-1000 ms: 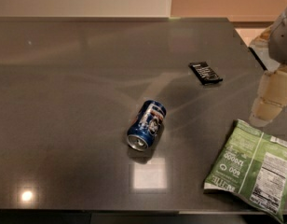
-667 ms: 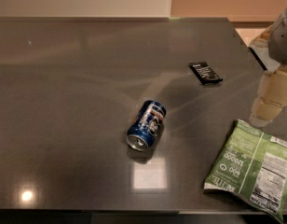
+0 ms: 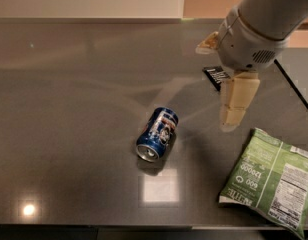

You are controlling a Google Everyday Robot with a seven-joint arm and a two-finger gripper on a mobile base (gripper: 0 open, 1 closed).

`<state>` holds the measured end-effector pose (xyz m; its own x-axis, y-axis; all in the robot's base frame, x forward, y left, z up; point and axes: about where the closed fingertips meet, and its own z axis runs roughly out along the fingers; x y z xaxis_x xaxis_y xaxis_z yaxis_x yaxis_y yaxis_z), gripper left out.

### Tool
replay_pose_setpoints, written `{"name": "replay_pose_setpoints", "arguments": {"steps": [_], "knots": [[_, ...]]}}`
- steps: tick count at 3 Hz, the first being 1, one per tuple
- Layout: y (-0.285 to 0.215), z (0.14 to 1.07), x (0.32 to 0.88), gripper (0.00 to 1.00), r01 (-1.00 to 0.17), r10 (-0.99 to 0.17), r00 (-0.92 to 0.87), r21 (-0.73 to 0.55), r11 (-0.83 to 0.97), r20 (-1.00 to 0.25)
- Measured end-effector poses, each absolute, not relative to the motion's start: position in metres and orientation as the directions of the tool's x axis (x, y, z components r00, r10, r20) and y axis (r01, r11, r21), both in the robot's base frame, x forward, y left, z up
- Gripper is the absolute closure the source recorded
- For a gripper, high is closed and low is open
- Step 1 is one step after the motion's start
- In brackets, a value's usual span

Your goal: Place pepsi can upright

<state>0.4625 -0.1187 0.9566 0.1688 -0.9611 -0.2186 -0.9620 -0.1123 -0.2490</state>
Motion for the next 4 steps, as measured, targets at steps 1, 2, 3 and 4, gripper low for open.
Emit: {"name": "replay_pose_setpoints", "arguments": {"steps": [1,2,3,4], "knots": [[-0.075,0.943,0.463,0.0,-0.918,-0.906,0.361,-0.252,-0.305,-0.222],[-0.044,0.928,0.458,0.0,-0.83,-0.817,0.546,-0.251,-0.498,-0.186],[-0.027,0.913,0.452,0.0,-0.717,-0.707,0.693,-0.236,-0.656,-0.14],[-0.019,0.896,0.447,0.0,-0.602,-0.597,0.797,-0.209,-0.771,-0.094]]}}
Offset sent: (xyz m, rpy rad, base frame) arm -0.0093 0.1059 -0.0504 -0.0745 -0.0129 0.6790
